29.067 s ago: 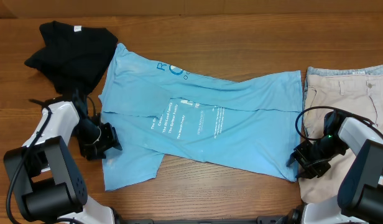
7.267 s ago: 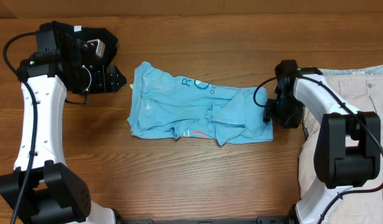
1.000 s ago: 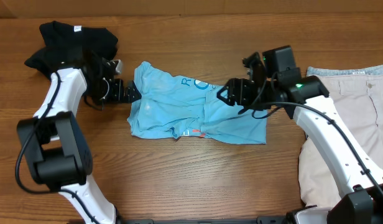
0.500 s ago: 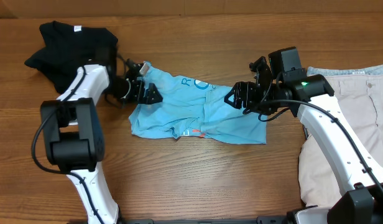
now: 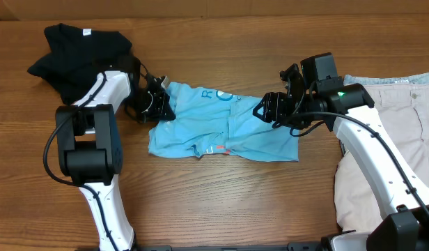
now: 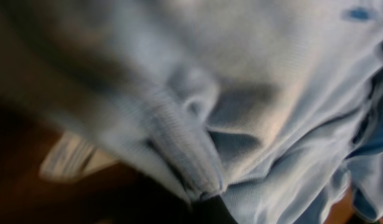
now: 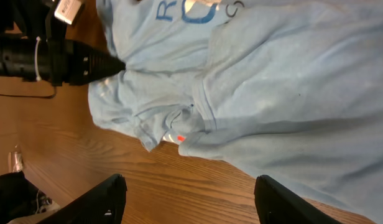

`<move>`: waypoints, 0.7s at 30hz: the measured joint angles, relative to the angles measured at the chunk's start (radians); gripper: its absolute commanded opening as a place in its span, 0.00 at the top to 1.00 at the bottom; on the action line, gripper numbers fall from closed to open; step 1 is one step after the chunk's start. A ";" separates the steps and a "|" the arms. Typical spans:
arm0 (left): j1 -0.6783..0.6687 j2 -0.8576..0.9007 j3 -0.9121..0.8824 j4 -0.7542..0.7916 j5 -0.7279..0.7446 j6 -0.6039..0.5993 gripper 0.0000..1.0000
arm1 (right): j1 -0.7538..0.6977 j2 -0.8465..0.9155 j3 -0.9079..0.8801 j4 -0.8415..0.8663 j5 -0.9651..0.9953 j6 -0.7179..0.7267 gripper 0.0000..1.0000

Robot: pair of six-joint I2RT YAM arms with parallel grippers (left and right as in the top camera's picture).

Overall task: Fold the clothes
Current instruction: 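Grasp the left end with the left gripper and fold it rightward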

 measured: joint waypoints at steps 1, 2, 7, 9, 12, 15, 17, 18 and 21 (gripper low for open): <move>0.000 0.006 0.035 -0.071 -0.053 -0.017 0.96 | 0.000 0.000 0.000 -0.002 0.005 0.000 0.30; 0.005 0.014 0.067 -0.126 -0.105 -0.029 0.96 | 0.000 0.000 0.000 -0.006 0.010 0.000 0.30; 0.043 0.052 0.340 -0.372 -0.320 -0.068 0.96 | 0.000 0.000 0.000 -0.011 0.025 0.000 0.30; 0.053 0.052 0.478 -0.426 -0.353 -0.072 0.96 | 0.000 0.000 0.000 -0.012 0.030 0.000 0.30; 0.035 0.040 0.636 -0.461 -0.363 -0.085 0.96 | 0.000 0.000 0.000 -0.014 0.051 -0.001 0.30; -0.024 0.021 0.666 -0.482 -0.346 -0.106 0.96 | -0.010 0.000 0.000 -0.019 0.071 -0.001 0.30; -0.091 0.020 0.660 -0.483 -0.336 -0.121 0.96 | -0.033 0.000 0.000 -0.023 0.079 0.000 0.29; -0.130 0.020 0.646 -0.476 -0.333 -0.124 0.96 | -0.049 0.000 0.000 -0.026 0.083 0.000 0.29; -0.272 0.020 0.576 -0.441 -0.324 -0.137 0.91 | -0.113 0.000 0.000 -0.042 0.092 -0.001 0.29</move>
